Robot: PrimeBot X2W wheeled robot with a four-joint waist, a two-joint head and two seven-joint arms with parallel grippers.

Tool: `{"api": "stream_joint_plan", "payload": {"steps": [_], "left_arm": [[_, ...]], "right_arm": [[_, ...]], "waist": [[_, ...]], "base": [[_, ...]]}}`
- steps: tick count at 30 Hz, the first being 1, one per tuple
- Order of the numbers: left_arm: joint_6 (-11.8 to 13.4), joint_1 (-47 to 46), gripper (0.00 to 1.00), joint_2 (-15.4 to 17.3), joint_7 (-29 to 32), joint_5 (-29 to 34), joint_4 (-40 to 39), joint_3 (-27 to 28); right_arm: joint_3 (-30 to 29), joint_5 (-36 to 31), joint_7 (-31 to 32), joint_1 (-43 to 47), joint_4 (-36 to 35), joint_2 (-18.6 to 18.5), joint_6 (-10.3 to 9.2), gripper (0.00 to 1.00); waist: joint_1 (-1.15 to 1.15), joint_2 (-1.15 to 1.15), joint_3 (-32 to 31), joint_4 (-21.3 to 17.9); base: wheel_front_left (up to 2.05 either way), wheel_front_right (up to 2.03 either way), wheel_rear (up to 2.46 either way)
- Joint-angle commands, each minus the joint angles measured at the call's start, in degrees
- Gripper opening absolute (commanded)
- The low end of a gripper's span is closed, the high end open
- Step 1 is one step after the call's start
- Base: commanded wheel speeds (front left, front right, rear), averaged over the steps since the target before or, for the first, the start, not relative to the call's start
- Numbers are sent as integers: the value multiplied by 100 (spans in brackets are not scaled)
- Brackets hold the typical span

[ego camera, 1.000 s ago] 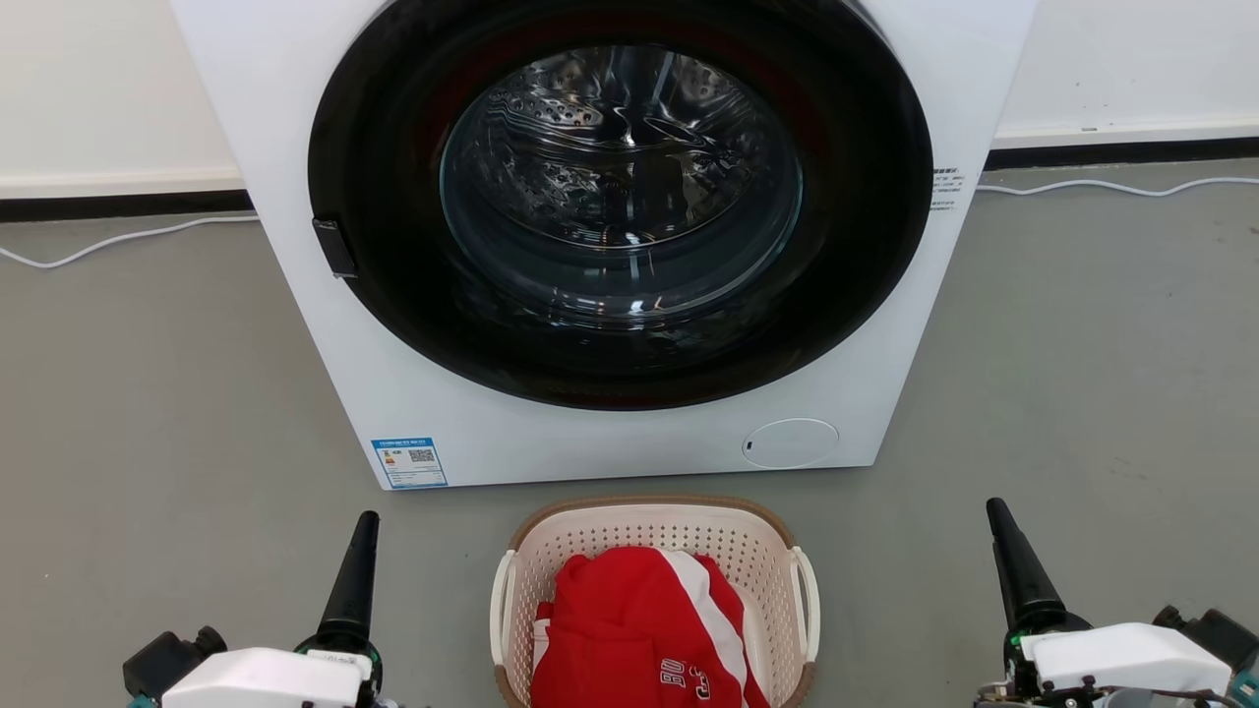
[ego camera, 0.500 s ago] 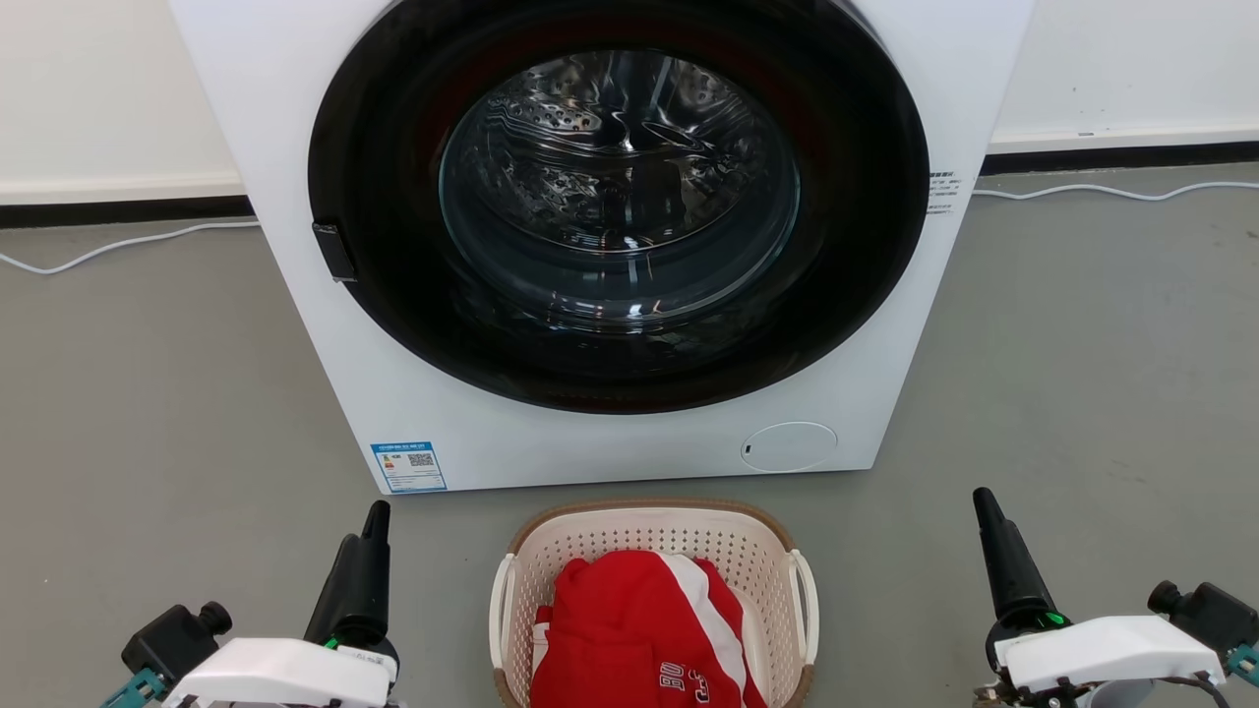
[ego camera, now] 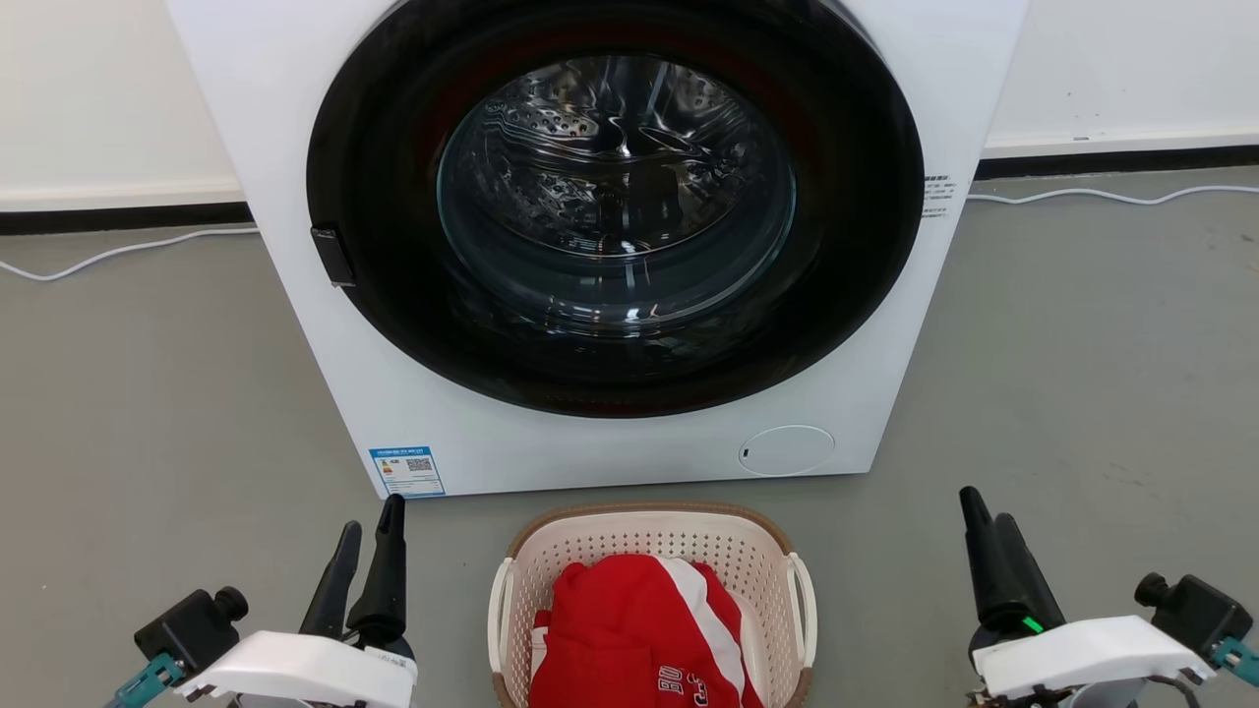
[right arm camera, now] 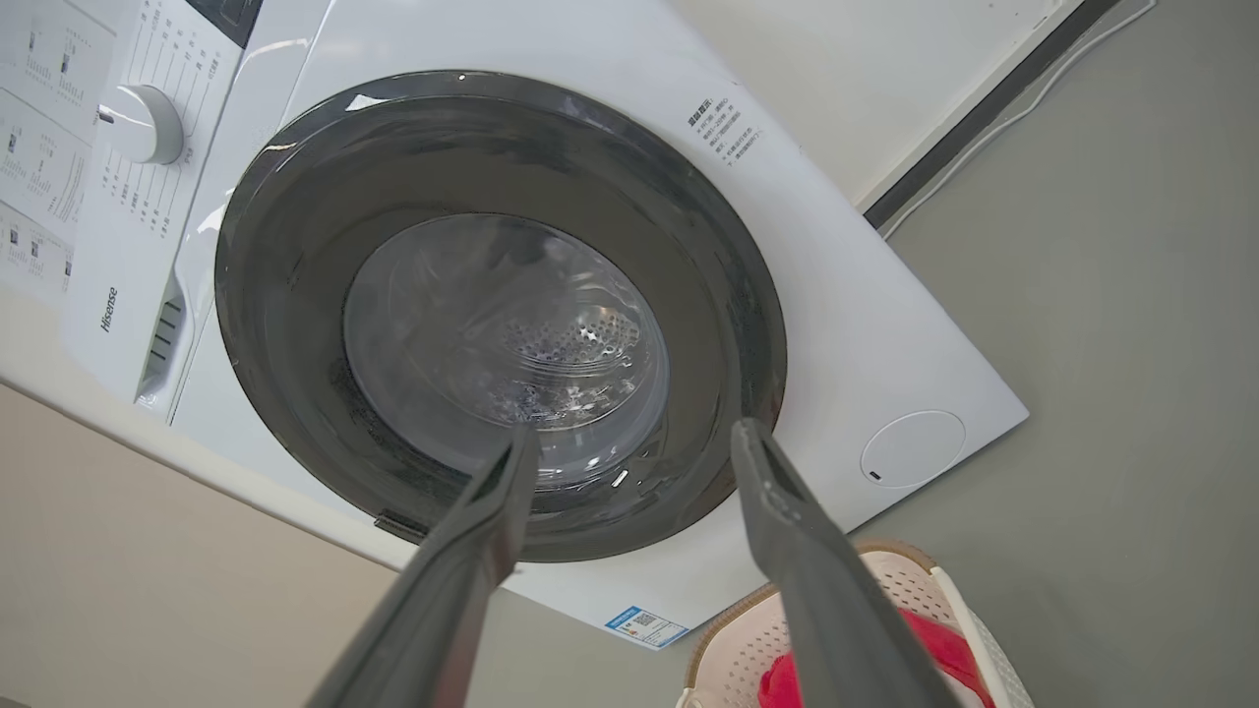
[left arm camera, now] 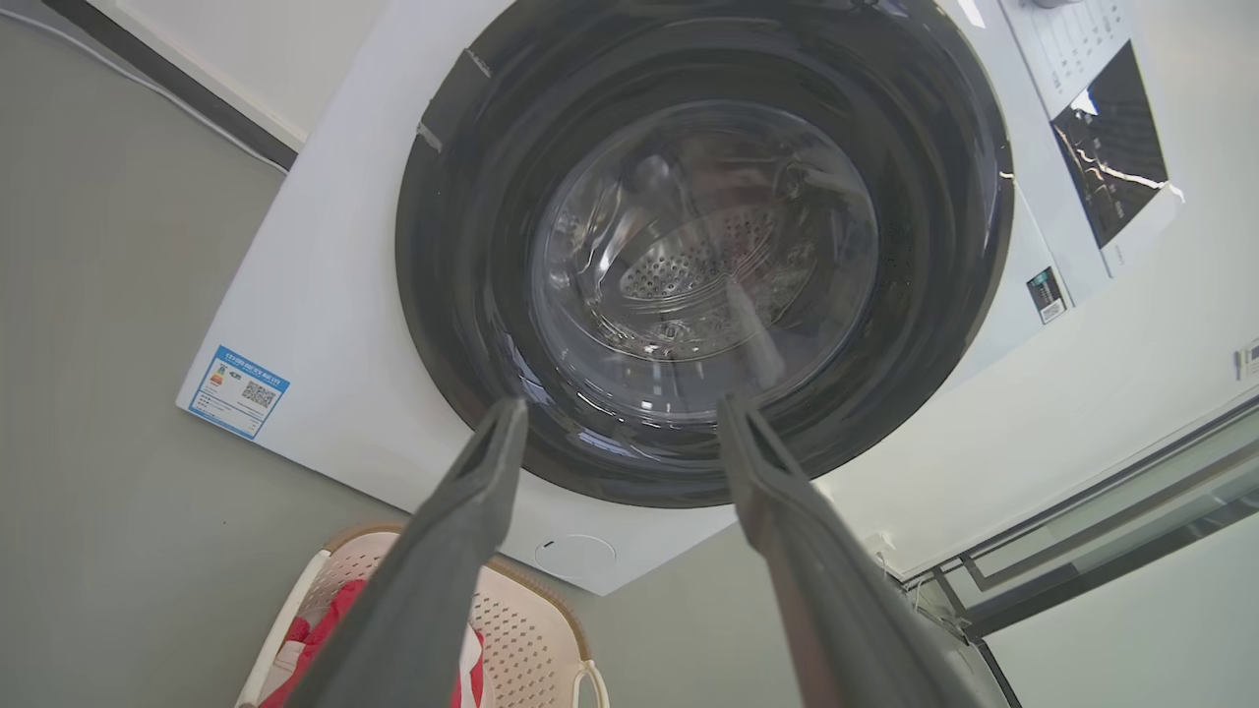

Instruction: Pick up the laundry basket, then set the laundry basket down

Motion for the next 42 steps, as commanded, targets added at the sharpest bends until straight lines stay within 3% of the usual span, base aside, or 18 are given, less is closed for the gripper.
{"api": "stream_joint_plan", "payload": {"steps": [1,42], "left_arm": [[-25,-203,100,49,-92,235,-216,60],[-38,-205,100,83,-764,2576,-560,-147]], "right_arm": [[122,-213,-114,-210,-193,-51,25,100],[464,-2519,-786,-240,-469,-162,40,100]], "waist": [[0,0,-4,-1],[0,0,-26,-49]], "base": [[0,0,0],[0,0,0]]}}
